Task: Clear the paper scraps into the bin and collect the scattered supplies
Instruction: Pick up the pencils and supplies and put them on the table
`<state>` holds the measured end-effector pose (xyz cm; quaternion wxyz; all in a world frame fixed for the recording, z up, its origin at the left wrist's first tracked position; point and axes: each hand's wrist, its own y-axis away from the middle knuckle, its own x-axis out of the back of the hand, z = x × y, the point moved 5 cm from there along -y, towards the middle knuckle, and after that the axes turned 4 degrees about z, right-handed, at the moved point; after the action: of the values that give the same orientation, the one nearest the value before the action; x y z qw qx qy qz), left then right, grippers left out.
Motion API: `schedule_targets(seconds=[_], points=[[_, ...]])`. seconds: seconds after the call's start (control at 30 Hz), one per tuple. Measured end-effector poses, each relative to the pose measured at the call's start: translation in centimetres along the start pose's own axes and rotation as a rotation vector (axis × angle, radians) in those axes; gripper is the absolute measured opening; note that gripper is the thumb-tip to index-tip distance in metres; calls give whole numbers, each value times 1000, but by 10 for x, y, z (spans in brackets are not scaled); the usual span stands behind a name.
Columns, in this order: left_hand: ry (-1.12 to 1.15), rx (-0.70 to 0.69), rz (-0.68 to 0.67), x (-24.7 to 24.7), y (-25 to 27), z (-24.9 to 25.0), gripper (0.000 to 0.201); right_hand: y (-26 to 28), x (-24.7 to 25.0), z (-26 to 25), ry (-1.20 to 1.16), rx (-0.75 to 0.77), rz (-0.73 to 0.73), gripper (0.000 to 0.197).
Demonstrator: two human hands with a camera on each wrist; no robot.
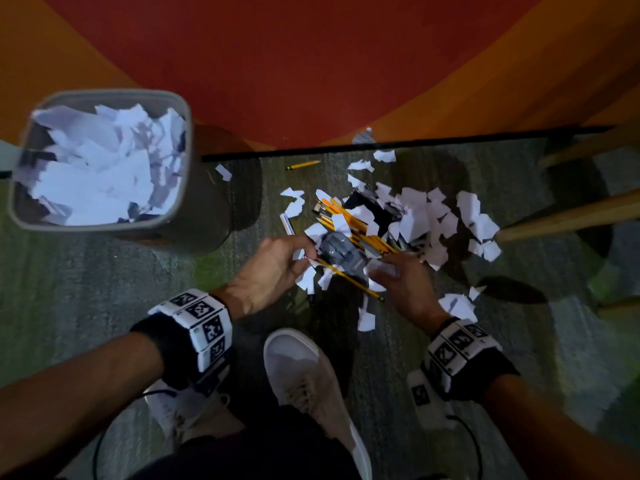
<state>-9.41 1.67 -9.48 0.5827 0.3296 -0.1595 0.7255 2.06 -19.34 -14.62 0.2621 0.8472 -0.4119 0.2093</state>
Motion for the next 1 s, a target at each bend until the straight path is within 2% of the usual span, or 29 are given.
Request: schedule_targets(seconds=[0.1,0.17,0.27,0.37,0.43,0.57,0.63,0.73,0.87,1.0], points=[[19,-19,-2,35,3,18,20,-9,10,-33,-31,3,-14,31],[18,-23,-1,61,6,31,15,-13,11,-73,-74,33,-49,15],[-13,-40,42,104,8,52,13,-21,6,-143,-167,131,-58,10],[-84,-49,156,176,17,63,12,-40,-8,-213,-175,257,2,11],[-97,-23,221,212,20,54,11,-48,-23,-242,-208,320,-9,9],[-65,138,445,284,28,14,14,-69,-72,-307,-260,386,-90,15],[-57,229,461,297,29,-6,11,-79,-94,-334,-232,386,-131,15],[-64,275,429,302,27,-27,8,-91,-123,-361,-154,349,-170,16],[-61,354,336,306,28,-54,25,-96,-147,-379,5,286,-311,39],[-138,338,282,303,29,-57,35,-90,-145,-388,126,310,-436,54]])
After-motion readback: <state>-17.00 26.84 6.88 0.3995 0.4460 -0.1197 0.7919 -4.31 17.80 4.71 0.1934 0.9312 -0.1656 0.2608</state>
